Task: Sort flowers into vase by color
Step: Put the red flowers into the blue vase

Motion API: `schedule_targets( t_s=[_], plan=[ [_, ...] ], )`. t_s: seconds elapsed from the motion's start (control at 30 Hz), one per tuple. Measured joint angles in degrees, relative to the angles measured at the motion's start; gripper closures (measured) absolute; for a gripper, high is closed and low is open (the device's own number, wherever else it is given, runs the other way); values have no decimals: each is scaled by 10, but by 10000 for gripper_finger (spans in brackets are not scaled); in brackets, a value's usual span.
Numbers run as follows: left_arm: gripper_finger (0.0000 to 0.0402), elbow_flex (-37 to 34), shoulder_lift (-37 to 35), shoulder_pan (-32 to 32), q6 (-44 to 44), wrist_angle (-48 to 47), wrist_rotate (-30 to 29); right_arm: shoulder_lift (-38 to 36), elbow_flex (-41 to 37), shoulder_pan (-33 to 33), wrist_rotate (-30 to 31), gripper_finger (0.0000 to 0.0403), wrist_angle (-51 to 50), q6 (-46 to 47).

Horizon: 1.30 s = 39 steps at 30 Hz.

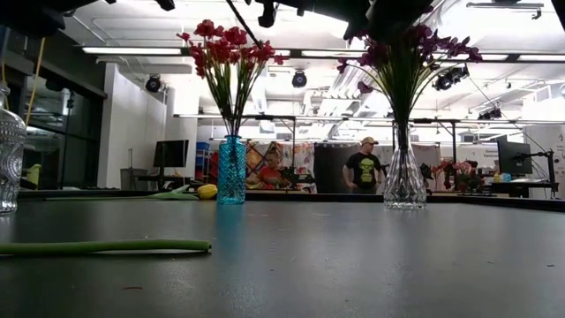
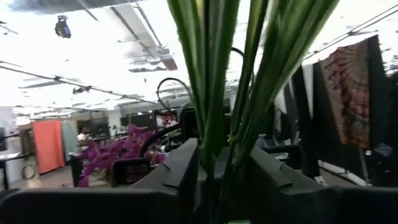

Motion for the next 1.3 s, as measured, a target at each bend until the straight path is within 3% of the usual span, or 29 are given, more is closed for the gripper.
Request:
schedule_targets(
  t_s=[0.2, 0.33, 0.47, 0.67, 0.83, 1.03, 1.3],
  plan=[
    [389, 0, 0, 0, 9, 0, -34, 0, 0, 0, 6, 402, 0, 0],
    [394, 0, 0, 0, 5, 0, -56, 0, 0, 1, 18, 373, 3, 13],
    [398, 0, -3, 0, 20, -15, -96, -13, 0, 1, 28, 296, -27, 20],
    [400, 1, -48, 0, 48, -97, -169, -57, 0, 14, 137, 154, -130, -45],
    [401, 1, -107, 0, 56, -180, -220, -108, 0, 33, 199, 86, -262, -74],
    [401, 0, -137, 17, 36, -260, -287, -162, 0, 80, 284, 72, -373, -90],
    [401, 0, -63, 132, 5, -206, -227, -175, 0, 159, 460, 80, -424, -154]
  ],
)
